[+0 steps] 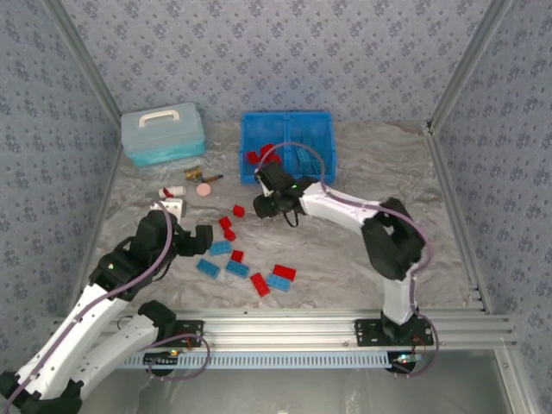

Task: Sort the legos into containers by color

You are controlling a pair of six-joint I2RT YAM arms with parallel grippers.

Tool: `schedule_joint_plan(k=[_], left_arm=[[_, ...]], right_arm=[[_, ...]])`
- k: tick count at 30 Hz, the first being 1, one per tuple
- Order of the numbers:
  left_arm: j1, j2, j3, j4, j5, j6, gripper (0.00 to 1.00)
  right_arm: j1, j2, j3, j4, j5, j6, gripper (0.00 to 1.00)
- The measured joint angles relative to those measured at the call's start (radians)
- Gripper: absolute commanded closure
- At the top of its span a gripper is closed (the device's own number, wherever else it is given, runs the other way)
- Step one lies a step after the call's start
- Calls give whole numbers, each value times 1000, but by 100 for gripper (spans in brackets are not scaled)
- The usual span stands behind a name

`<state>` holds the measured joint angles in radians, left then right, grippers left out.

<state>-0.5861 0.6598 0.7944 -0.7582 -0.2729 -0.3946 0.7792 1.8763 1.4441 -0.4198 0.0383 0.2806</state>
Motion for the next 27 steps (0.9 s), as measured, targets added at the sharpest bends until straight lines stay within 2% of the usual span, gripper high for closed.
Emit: schedule_joint_plan(k=[3,5,13,16,18,22,27], left_arm=[[2,20,0,21,10,0,1],[2,45,1,31,22,-3,1],[2,101,24,18,71,-32,1],[2,94,24,10,102,-56,1],[2,98,23,5,127,-69,1],[2,142,16,2,166,-90,1],[2,211,13,28,183,-86,1]], right_arm=[[-8,-77,39,5,43,-28,59],[-22,-52,139,-15,64,-47,59],[-100,358,715,-138,142,-98,59],[-123,495,848,-204,142,-98,57],[-135,552,885,-237,138,-98,54],[-144,610,915,-299,117,-108,41],[-132,591,950,-342,104,-111,36]])
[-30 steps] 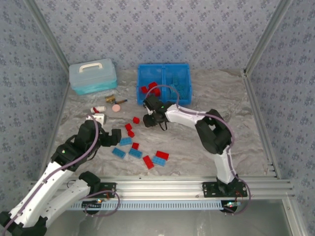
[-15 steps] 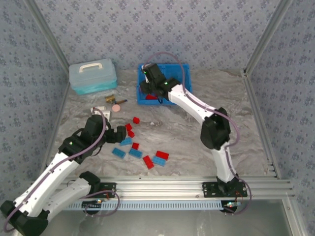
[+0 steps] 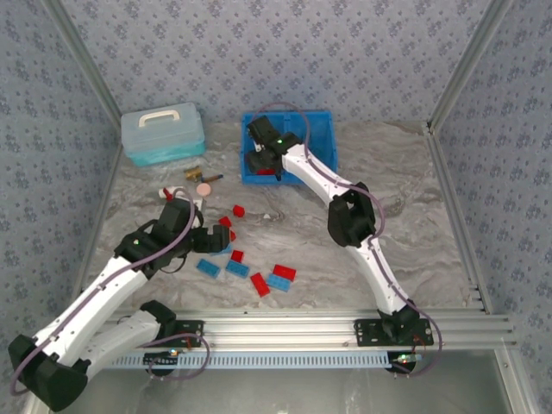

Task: Sort the legos into containers by color

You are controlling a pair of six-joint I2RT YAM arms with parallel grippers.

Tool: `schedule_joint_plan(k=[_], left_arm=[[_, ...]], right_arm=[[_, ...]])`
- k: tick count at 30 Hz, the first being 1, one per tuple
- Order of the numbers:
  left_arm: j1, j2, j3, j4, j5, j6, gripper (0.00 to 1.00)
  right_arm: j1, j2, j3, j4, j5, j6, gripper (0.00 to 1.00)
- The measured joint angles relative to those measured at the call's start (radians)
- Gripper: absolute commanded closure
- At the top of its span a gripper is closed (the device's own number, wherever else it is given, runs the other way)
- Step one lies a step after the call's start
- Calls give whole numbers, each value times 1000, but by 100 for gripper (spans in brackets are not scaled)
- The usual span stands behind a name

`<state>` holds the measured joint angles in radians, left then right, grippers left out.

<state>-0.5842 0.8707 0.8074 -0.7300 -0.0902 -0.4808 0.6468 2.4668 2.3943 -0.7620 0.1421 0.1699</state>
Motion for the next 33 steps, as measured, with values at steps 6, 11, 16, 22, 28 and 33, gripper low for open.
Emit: schedule_joint_plan(k=[6,11,16,22,28,33], left_arm=[[0,195,50,79,0,51,5],[0,418,170,148,-10,126,9],[7,644,308,193,-18,194,12],[55,861,419,222,-25,249,15],[97,973,440,251,17,275,25],[98,1019,440,279,75,270,36]], right_arm=[[9,-229,-143,6,-23,-2,35],[27,-653,-521,130,-43,5,23],[68,-1094,-912,266,-53,30,8],[73,-1387,-1235,284,-52,79,0],[74,-1527,-1387,227,-45,124,0],[70,-1556,-1406,217,-25,138,0]])
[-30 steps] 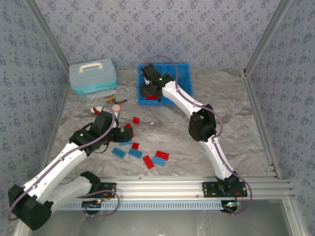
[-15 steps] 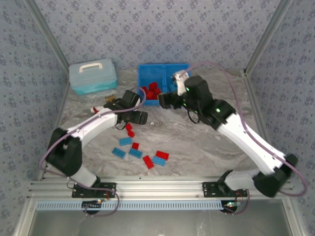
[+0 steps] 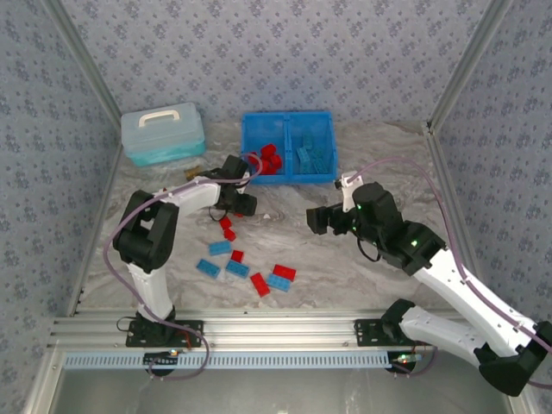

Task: Sort the legos into containers by color

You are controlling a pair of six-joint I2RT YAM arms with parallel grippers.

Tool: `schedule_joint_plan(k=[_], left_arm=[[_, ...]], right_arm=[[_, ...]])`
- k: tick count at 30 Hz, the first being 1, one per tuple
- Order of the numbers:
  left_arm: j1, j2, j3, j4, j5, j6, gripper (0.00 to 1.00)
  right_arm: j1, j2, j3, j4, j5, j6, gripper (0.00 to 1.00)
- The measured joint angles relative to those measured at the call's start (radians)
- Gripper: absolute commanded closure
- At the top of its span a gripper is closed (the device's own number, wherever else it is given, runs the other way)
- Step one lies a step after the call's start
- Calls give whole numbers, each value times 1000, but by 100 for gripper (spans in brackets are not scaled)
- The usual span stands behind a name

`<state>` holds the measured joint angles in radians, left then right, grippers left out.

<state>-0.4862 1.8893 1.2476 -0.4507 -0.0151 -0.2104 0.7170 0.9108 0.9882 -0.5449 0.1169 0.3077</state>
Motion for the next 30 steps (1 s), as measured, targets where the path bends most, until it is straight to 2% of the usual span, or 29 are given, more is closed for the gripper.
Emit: schedule_joint_plan(k=[3,8,12,16,20,23,26,30], left_arm=[[0,7,-5,13,8,-6,42],[0,7,-42,38,7,-15,63],[0,0,-55,54,4,-17,73],[-1,-33,-64,47,21,-31,75],[-24,-144,-37,23,23,-45,75],[-56,-166,119,6,-4,-40,75],[-71,-111,347,19,-56,-21,75],[-51,117,742,14,-135,1,74]], right_arm=[[-2,17,1,2,0,0,0],[-4,58,12,3,0,0,0],[-4,73,19,11,0,0,0],[-4,73,19,14,0,4,0],[-4,69,19,18,0,16,0],[-4,64,19,28,4,24,0],[-4,64,19,34,7,37,0],[-4,61,19,36,12,61,0]])
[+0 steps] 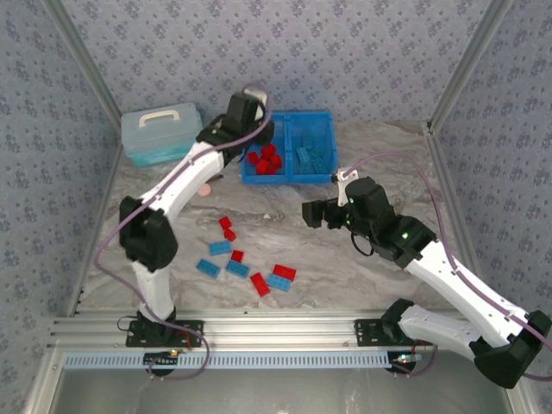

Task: Sort the legos into containers by color

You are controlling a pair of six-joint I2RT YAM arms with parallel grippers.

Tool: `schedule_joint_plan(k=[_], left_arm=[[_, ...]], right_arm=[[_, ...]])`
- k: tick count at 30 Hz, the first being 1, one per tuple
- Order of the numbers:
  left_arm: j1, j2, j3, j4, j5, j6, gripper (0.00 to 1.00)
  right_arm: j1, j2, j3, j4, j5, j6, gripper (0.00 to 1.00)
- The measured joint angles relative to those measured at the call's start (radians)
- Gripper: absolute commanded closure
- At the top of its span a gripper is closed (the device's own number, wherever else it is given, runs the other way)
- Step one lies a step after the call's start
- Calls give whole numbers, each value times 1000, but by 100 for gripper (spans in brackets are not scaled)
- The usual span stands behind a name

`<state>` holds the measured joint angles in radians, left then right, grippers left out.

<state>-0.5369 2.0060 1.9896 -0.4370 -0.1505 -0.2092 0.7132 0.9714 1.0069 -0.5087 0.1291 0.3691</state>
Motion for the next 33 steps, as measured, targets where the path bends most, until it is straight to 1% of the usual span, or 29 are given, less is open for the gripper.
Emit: schedule_joint_plan(k=[1,4,7,9,12,13,18,21,24,27,29,30,32,33], left_arm=[[9,79,109,-9,-17,-1,74],[35,289,352,-48,-57,-8,73],[55,458,505,-104,-90,-9,71],[64,528,538,-130,-104,-9,66],[68,576,538,-171,-104,-12,51],[68,581,538,-182,-103,-10,48],[58,551,536,-188,-90,-19,41],[48,440,424,-175,-74,-20,38],[29,220,177,-111,-56,-21,32],[-2,-48,-98,-27,-35,-28,25],[-26,-262,-282,16,-12,-26,21],[-34,-340,-348,34,-2,-27,19],[-44,-520,-489,49,27,-19,14],[-45,-584,-541,48,35,-17,13]], right_arm=[[0,-5,0,0,4,6,0],[1,-27,0,-8,13,18,0],[4,-57,0,-29,16,28,0],[8,-76,0,-45,18,35,0],[10,-101,0,-55,18,40,0],[10,-107,0,-57,18,43,0],[12,-109,-15,-57,21,54,0],[13,-87,-19,-56,21,54,0],[19,-55,-19,-56,19,49,0],[41,-15,-20,-57,4,32,2],[79,26,-22,-57,-13,15,6],[103,48,-25,-56,-23,6,6],[177,106,-37,-55,-44,-16,7],[215,135,-43,-56,-49,-26,7]])
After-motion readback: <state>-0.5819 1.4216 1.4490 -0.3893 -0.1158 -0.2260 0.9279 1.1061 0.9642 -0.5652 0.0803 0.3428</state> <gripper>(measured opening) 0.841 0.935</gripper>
